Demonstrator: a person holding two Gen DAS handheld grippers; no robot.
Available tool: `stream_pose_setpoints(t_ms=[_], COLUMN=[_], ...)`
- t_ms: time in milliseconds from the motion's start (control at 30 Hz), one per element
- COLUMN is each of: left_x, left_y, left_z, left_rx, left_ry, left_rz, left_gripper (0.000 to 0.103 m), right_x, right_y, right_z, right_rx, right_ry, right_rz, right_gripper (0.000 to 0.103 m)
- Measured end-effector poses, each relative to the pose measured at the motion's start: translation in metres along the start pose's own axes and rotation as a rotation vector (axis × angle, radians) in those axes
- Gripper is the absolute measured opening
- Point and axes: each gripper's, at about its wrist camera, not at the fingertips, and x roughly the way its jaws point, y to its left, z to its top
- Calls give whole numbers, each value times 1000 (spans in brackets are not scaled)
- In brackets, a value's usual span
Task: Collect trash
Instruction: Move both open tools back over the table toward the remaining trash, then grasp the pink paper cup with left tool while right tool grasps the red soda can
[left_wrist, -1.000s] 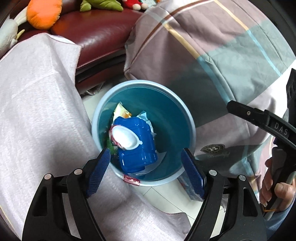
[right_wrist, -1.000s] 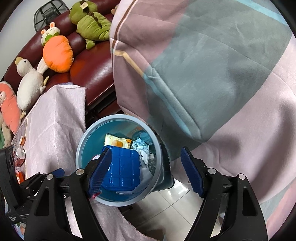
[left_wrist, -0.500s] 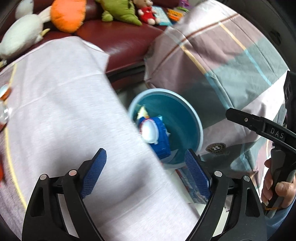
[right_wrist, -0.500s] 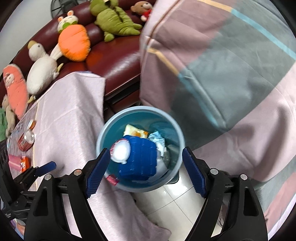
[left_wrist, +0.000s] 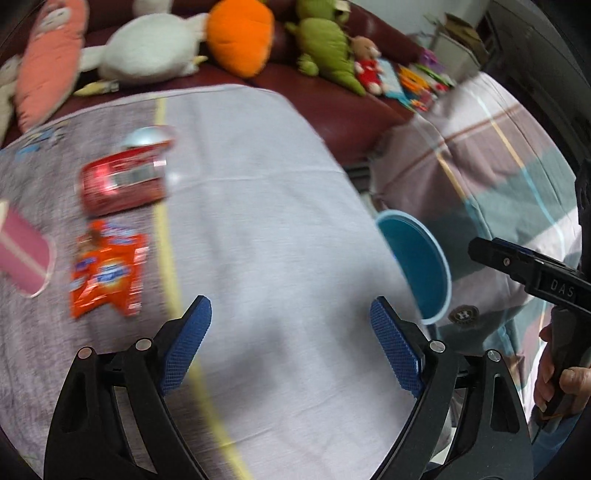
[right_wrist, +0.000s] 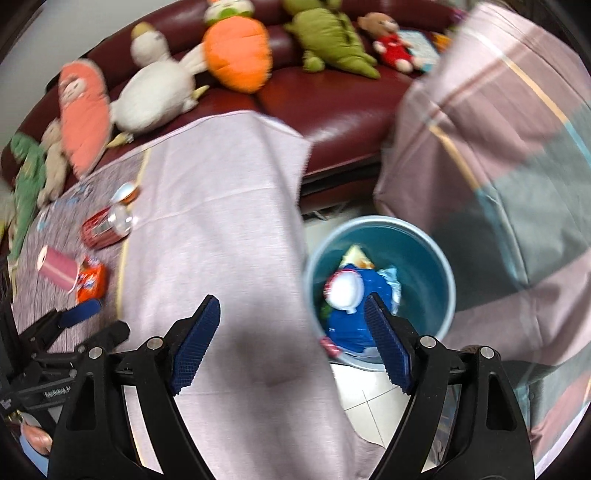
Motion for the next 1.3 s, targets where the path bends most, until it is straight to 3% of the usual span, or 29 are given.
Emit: stream_pose_setpoints(t_ms=[267, 667, 900, 1200, 1300], left_x=[-40, -72, -54, -22, -19], left_y=[80, 202, 234, 234, 237], left_z=[-15, -20, -1, 17, 20], left_rx=[-107, -314, -328, -292, -270], left_ry=[-58, -153, -156, -156, -157], left_rz=[80, 282, 323, 325, 317], left_gripper=[88, 88, 88, 88, 63], right_x=[12, 48, 74, 111, 123], right_y=[74, 185, 232, 283, 294], right_z=[10, 42, 67, 73, 76], right_rx=[-150, -452, -612, -834, -888], right_ry=[44, 106, 134, 162, 177], right_rz=[8, 75, 70, 80, 79], right_gripper=[77, 77, 77, 77, 77])
